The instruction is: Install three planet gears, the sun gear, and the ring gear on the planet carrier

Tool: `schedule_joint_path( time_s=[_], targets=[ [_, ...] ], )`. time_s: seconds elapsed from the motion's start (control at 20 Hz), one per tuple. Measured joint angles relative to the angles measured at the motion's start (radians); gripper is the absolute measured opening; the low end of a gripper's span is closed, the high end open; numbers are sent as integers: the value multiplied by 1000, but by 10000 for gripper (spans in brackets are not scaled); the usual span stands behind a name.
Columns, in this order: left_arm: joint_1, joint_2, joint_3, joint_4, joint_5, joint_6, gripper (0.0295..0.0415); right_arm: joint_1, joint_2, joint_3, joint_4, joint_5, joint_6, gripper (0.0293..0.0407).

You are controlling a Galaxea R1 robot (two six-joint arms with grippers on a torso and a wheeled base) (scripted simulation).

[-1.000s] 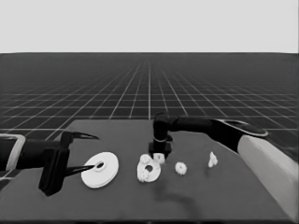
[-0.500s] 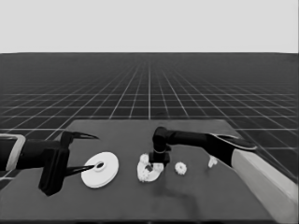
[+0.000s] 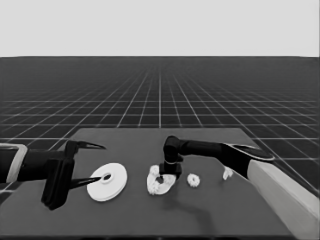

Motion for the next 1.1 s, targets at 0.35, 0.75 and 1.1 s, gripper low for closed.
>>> schedule_joint_path(
  time_s=[0.35, 0.75, 1.1],
  targets=[
    [0, 0, 0, 0, 0, 0, 385, 152, -27, 101, 143, -53, 61, 385],
    [0, 0, 0, 0, 0, 0, 385, 175, -346, 293, 171, -39, -63, 385],
    [0, 0, 0, 0, 0, 0, 385, 42, -342, 231, 49, 18, -114, 385]
  ],
)
